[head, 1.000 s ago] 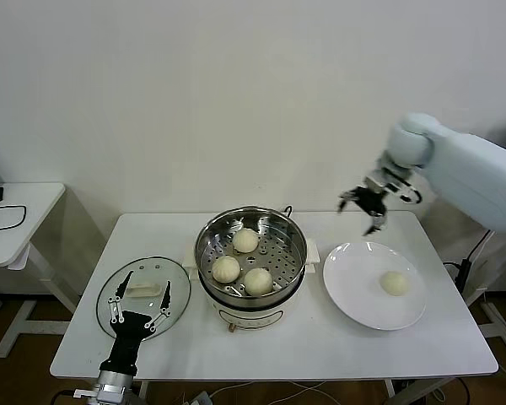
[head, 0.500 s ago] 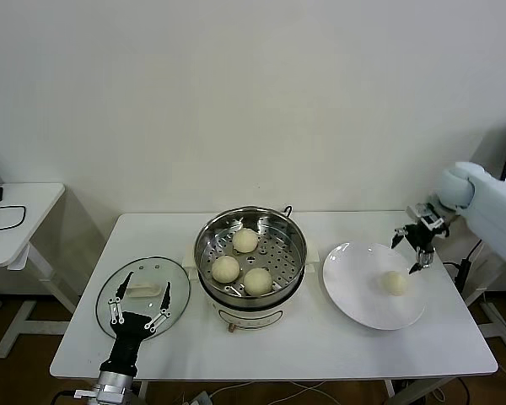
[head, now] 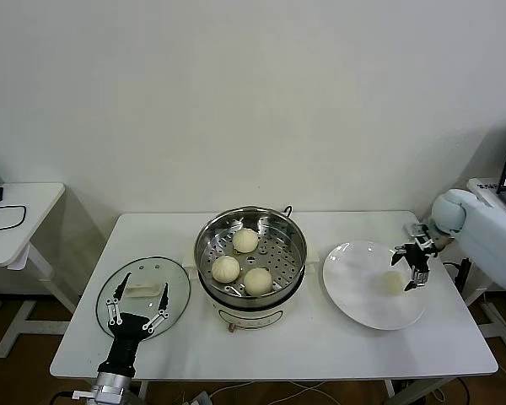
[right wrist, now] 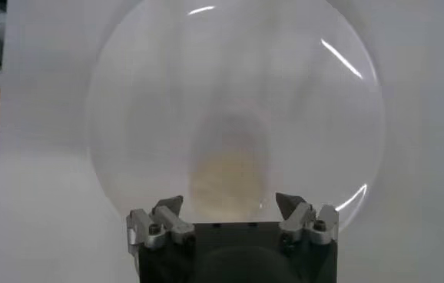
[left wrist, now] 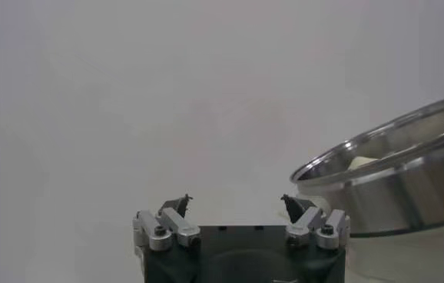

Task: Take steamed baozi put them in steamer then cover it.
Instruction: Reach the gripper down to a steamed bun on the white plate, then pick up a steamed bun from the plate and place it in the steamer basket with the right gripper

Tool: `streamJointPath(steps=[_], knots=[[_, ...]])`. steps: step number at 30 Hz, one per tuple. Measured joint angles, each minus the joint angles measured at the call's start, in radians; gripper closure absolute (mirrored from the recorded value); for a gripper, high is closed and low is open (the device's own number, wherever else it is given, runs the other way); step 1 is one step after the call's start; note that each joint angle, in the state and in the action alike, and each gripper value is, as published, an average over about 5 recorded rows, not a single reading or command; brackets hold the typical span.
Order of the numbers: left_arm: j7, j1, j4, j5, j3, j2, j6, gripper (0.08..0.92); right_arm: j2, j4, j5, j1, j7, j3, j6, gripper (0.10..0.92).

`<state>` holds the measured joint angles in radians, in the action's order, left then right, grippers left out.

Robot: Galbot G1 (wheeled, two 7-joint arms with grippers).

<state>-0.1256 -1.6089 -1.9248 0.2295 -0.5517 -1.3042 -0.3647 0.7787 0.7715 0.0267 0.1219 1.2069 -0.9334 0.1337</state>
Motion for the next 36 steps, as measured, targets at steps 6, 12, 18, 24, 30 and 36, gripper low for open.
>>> streamJointPath(steps=[6,12,18,24,30,36], knots=[[0.0,0.0,0.004,-0.001,-0.003,0.001,-0.002,0.177,0.024,-0.027,0.013,-0.023,-0.011,0.015,-0.003,0.203],[-0.001,0.001,0.006,-0.001,-0.003,0.0,-0.003,0.177,0.036,-0.044,0.022,-0.031,-0.02,0.024,-0.005,0.249],[-0.001,0.002,0.006,-0.002,-0.003,-0.001,-0.003,0.177,0.037,-0.046,0.026,-0.037,-0.022,0.027,-0.005,0.34],[-0.001,0.003,0.006,-0.002,-0.001,0.001,-0.003,0.177,0.024,-0.029,0.019,-0.02,-0.012,0.015,-0.011,0.374],[-0.001,0.008,0.005,-0.002,0.006,0.003,-0.002,0.177,0.014,0.029,-0.018,0.057,0.032,-0.033,-0.031,0.39],[-0.001,0.009,0.003,0.001,0.011,0.002,0.001,0.177,0.031,0.126,-0.125,0.215,0.099,-0.15,-0.079,0.397]])
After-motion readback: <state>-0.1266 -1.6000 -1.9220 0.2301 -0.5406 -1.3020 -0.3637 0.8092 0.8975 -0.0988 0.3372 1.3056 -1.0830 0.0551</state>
